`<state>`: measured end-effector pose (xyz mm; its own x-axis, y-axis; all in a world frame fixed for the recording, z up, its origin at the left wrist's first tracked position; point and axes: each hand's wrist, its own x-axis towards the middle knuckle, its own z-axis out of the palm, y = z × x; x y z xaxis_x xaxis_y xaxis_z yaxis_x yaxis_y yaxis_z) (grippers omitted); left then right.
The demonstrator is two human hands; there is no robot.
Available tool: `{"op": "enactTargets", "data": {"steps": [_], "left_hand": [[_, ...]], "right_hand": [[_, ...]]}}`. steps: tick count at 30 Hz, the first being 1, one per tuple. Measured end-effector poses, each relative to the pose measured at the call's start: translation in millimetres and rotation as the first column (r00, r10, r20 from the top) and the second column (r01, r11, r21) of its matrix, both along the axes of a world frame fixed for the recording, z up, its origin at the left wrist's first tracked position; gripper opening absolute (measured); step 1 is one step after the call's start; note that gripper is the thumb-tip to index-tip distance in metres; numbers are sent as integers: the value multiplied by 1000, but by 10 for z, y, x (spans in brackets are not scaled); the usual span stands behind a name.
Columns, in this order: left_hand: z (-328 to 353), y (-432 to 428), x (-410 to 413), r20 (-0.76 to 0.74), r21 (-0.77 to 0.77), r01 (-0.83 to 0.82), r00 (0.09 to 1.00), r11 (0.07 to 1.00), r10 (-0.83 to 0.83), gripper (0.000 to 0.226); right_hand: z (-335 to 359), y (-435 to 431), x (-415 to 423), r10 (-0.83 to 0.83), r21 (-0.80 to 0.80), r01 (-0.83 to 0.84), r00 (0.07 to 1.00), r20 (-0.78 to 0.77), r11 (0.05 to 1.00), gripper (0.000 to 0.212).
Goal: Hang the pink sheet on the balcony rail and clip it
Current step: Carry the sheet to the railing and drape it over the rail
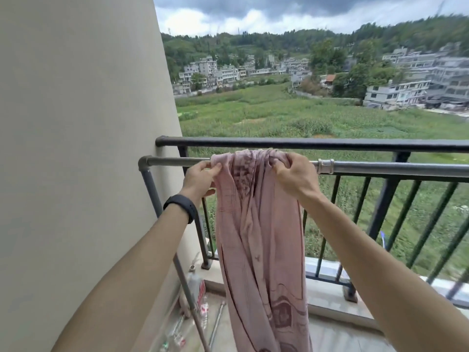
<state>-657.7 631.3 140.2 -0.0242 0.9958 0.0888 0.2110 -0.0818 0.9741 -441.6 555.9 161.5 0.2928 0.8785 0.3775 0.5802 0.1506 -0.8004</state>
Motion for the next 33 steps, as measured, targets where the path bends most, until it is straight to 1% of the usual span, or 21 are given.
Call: {"op": "enactTargets", "data": {"steps": [2,3,5,6,8,10,12,14,16,17,19,20,22,23,24,26,28,29,31,32,33], "left_hand": [[110,100,-232,4,105,-104,995,989,104,12],[159,137,-346,50,132,-141,990,981,136,11],[169,157,-554,127,143,-143,984,979,125,11],[112,151,-644,123,138,-114,988,984,97,13],[-90,135,-756,45,100,-14,999,995,9,17],[-319,155,-795,-26,79,30,999,996,-28,17],[-401,183,-804,-60,94,1,998,996,5,16],[-351,244,-840,-68,118,-37,997,992,45,31],[-197,326,-907,-15,161,-72,997,984,75,36],[-100,379,-950,45,176,-83,996,981,76,38],[42,453,-1009,148,184,-103,986,978,76,40],[40,475,-1024,151,179,-115,985,977,89,37],[-90,467,-1036,38,190,-127,992,974,122,23],[-184,452,-1052,-31,201,-126,990,971,135,18],[-253,430,-1063,-69,219,-127,987,968,145,16],[-269,404,-1091,-72,251,-147,983,957,170,13],[-156,427,-1069,-67,279,-212,969,937,239,11],[-101,427,-1048,-39,289,-256,960,923,279,14],[-58,430,-994,10,308,-322,942,895,335,21],[-80,420,-967,23,307,-348,933,886,359,22],[-131,413,-942,25,294,-359,929,886,368,22]], "right_hand": [[95,-29,156,-121,107,122,993,-10,987,20],[106,-73,249,-182,156,188,982,-52,970,19],[20,-212,431,-285,224,306,951,-124,925,18],[-84,-281,525,-328,233,347,937,-118,908,18],[-350,-401,649,-389,184,387,921,-30,903,20],[-596,-419,681,-410,117,404,911,35,907,19],[-641,-359,663,-434,81,429,899,57,900,18],[-523,-282,656,-467,85,462,882,61,883,16],[-374,-227,739,-508,151,501,861,10,852,15],[-313,-210,797,-539,190,531,842,-12,826,16],[-268,-204,859,-616,243,608,786,-53,756,19],[-297,-217,856,-651,241,645,756,-68,725,20],[-447,-246,825,-688,187,686,723,-62,703,19],[-522,-256,820,-695,154,694,717,-52,704,19],[-545,-276,815,-698,134,698,714,-51,704,19],[-412,-292,824,-697,196,696,713,-72,691,20],[-179,-305,878,-703,270,706,700,-124,655,22],[-95,-302,935,-710,269,732,677,-194,625,23],[-97,-325,1078,-724,180,818,570,-389,547,26],[-200,-366,1139,-738,105,843,515,-435,527,28],[-353,-421,1191,-751,38,843,497,-436,536,28]]}}
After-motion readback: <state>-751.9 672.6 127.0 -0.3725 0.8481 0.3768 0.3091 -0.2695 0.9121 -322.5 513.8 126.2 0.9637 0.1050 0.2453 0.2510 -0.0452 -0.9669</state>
